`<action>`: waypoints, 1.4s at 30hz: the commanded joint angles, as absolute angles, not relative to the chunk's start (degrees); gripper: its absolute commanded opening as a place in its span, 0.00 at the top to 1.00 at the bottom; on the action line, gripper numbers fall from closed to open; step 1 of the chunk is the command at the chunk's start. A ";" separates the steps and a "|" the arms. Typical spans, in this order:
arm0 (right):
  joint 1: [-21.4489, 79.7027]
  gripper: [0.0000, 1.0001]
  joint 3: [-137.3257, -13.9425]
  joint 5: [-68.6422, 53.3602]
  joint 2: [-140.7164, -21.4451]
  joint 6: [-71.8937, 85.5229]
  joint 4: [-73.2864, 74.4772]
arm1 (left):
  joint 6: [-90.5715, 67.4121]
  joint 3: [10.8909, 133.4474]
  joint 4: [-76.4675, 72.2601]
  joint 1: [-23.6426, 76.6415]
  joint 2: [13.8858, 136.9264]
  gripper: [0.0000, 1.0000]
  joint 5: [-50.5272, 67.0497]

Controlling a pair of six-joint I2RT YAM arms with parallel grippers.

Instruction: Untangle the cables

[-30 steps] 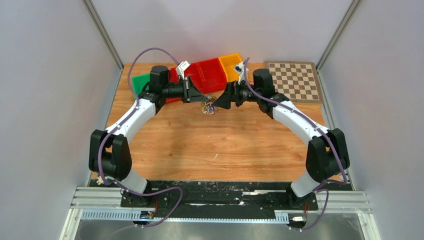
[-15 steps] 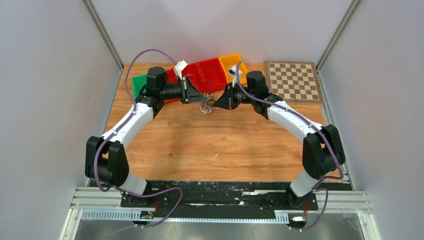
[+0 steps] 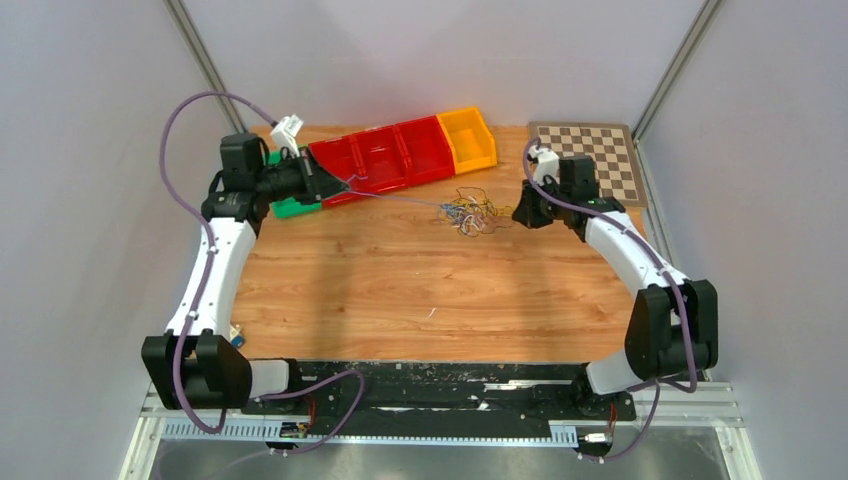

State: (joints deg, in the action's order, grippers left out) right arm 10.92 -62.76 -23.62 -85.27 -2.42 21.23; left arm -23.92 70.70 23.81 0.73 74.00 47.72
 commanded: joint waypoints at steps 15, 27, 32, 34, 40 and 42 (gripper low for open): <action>-14.27 1.00 -59.72 -14.96 -83.21 -26.67 30.94 | -0.16 72.97 44.48 -26.80 73.95 1.00 30.07; -23.24 1.00 -61.63 -16.41 -85.97 -31.26 31.23 | 9.30 69.22 45.76 -35.46 80.21 1.00 28.09; -19.78 1.00 -64.70 -24.68 -85.71 -26.58 34.87 | 9.37 64.63 48.20 -27.94 79.29 1.00 34.42; -18.75 1.00 -66.46 -28.60 -84.89 -24.38 36.11 | 8.47 63.56 47.42 -23.92 76.74 1.00 36.78; -17.92 1.00 -71.34 -44.36 -82.88 -21.88 41.82 | 8.59 65.10 49.35 -18.41 74.33 1.00 45.14; -17.82 1.00 -70.36 -44.82 -82.82 -22.62 42.12 | 10.43 64.90 50.19 -18.37 75.02 1.00 42.50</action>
State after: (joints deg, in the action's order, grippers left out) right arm -17.89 -68.79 -35.75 -85.12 -23.59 39.35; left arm 7.42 63.02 48.86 -18.17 76.36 40.29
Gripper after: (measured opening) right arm 0.007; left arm 0.006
